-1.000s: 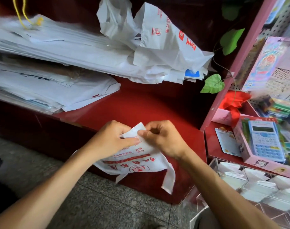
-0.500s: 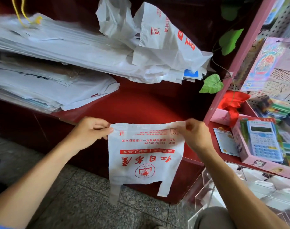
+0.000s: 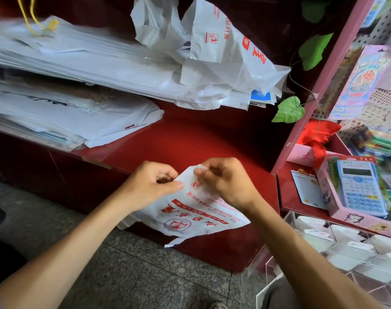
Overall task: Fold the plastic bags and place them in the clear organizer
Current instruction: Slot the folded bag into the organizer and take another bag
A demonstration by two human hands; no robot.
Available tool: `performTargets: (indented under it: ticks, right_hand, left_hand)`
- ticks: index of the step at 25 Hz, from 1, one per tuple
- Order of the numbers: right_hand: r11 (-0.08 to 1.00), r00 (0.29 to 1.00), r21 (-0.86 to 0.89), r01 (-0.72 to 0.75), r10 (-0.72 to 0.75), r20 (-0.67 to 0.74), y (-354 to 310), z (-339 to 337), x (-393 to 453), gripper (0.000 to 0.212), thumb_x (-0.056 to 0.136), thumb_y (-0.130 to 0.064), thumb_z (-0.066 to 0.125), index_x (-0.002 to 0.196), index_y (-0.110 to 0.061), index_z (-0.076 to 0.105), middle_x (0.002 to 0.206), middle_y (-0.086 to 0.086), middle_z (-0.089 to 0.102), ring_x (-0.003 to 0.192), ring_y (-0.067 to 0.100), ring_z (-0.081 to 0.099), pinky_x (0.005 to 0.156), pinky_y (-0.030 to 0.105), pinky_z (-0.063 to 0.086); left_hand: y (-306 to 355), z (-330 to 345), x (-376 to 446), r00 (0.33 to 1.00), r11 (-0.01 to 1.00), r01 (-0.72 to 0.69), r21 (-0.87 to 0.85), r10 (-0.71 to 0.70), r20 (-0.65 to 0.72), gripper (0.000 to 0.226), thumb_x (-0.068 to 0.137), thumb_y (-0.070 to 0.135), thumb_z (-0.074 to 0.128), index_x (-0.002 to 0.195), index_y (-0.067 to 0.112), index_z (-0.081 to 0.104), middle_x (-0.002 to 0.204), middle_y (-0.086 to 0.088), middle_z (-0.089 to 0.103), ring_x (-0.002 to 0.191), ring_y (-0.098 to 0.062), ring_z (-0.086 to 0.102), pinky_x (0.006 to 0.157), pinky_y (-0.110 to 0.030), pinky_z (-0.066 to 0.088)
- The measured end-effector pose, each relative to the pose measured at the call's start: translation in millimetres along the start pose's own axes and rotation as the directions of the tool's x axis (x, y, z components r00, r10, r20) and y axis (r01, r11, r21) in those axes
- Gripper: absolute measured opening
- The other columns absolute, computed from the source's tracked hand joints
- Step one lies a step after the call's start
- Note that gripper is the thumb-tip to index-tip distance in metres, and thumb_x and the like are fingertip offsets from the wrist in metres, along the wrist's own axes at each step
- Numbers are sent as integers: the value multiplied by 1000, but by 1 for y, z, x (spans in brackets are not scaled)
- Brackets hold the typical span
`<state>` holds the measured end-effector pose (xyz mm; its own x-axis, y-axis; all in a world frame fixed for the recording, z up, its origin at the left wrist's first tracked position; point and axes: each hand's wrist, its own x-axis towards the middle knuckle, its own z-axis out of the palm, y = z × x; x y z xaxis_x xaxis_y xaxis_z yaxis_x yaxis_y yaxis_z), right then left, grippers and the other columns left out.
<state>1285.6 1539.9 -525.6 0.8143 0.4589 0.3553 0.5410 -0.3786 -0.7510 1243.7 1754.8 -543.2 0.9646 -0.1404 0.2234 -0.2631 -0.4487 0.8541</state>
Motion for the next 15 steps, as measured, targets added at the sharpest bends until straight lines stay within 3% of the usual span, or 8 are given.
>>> performTargets:
  ticks: [2,5,7,9,11,15]
  right_hand:
    - [986,989,146,-86,102,-105,2,-14,0,25,95,-20,66,73,-8,69,66,18,67,52,22,55,48,41,46]
    - [974,951,170,-150,189,-245,13,-34,-1,26,94,-18,66,74,-3,70,68,14,70,53,29,60,48,39,48]
    - [962,905,153,-225,265,-332,28,-47,-4,24,94,-20,66,77,-4,72,72,11,73,61,29,69,53,41,55]
    - [949,850,110,-294,313,-423,43,-60,-8,23,94,-20,65,77,-7,73,73,7,73,61,23,70,57,41,57]
    - [933,807,63,-355,340,-483,59,-70,-12,24,94,-21,65,77,-7,74,72,5,73,62,22,70,60,42,60]
    - [866,728,24,-500,435,-530,87,-73,-14,28,90,-26,63,77,-3,73,76,15,72,68,31,69,61,46,58]
  left_hand:
    - [-10,-5,-4,990,989,46,137,-63,123,30,78,23,80,55,20,59,54,13,53,52,-6,47,52,-28,35]
    - [-26,-18,-5,976,937,113,332,-166,138,48,70,38,77,49,17,39,54,13,30,53,-5,26,53,-30,19]
    - [-35,-34,-5,965,912,192,362,-243,102,46,74,34,79,46,18,47,50,18,45,45,-2,36,47,-26,26]
    - [-39,-51,-8,934,904,313,292,-349,76,27,85,18,76,59,18,69,62,4,71,52,-9,64,49,-18,44]
    - [-41,-64,-14,906,892,407,196,-422,40,15,89,14,70,78,4,74,74,-8,76,65,-20,73,54,-18,52]
    - [-42,-68,-15,913,909,407,93,-408,-16,16,95,15,62,90,6,74,82,-6,77,75,-21,74,64,-22,54]
